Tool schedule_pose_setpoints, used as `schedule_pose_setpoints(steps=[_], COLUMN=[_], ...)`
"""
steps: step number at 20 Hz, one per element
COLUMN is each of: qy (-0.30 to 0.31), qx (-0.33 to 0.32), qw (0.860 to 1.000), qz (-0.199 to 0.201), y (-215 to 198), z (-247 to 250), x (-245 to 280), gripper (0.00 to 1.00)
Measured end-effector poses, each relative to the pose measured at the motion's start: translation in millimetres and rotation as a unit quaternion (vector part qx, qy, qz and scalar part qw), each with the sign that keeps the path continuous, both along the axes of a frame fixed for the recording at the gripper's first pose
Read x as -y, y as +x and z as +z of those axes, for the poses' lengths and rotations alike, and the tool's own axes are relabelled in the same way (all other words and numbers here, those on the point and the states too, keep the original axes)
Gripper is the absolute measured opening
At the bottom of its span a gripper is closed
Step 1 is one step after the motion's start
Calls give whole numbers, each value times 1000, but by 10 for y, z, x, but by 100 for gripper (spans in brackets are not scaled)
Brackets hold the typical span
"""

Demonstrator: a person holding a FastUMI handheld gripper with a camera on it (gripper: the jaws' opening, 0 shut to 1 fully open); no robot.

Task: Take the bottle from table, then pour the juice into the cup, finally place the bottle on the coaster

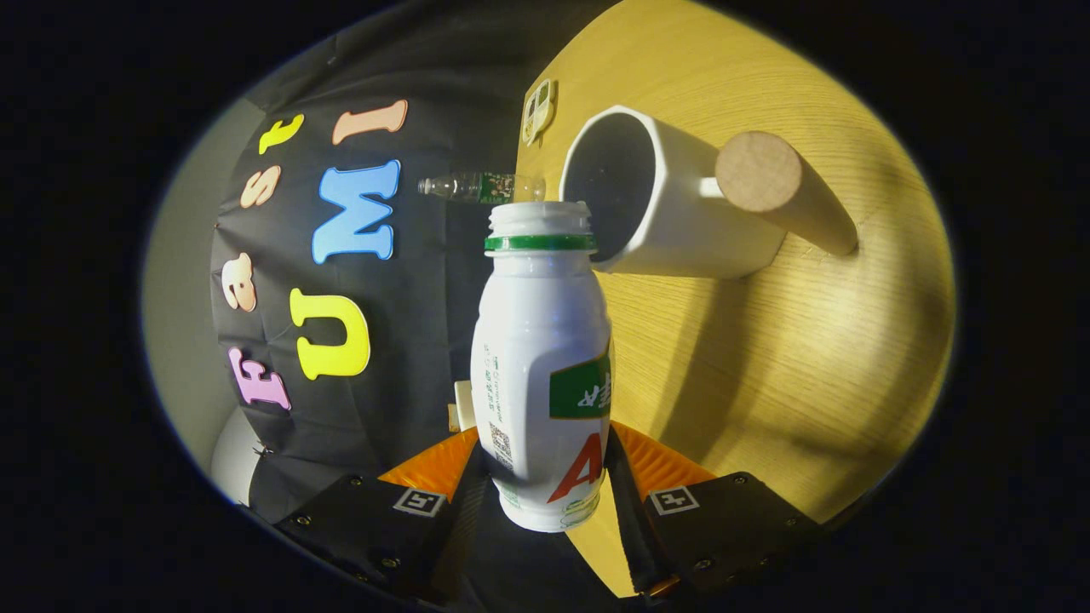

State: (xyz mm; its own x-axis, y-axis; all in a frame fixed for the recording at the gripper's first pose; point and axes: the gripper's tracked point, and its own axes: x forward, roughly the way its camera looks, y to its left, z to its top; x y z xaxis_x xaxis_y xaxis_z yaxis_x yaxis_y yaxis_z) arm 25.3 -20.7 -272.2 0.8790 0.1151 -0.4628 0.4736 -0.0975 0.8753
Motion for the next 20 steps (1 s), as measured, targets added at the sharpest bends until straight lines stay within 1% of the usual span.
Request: schedule_pose_setpoints(steps=[20], qy=[75], qx=[-5], qw=[997], qz=[-8], y=[27], z=[161], x=[-22], gripper=[72])
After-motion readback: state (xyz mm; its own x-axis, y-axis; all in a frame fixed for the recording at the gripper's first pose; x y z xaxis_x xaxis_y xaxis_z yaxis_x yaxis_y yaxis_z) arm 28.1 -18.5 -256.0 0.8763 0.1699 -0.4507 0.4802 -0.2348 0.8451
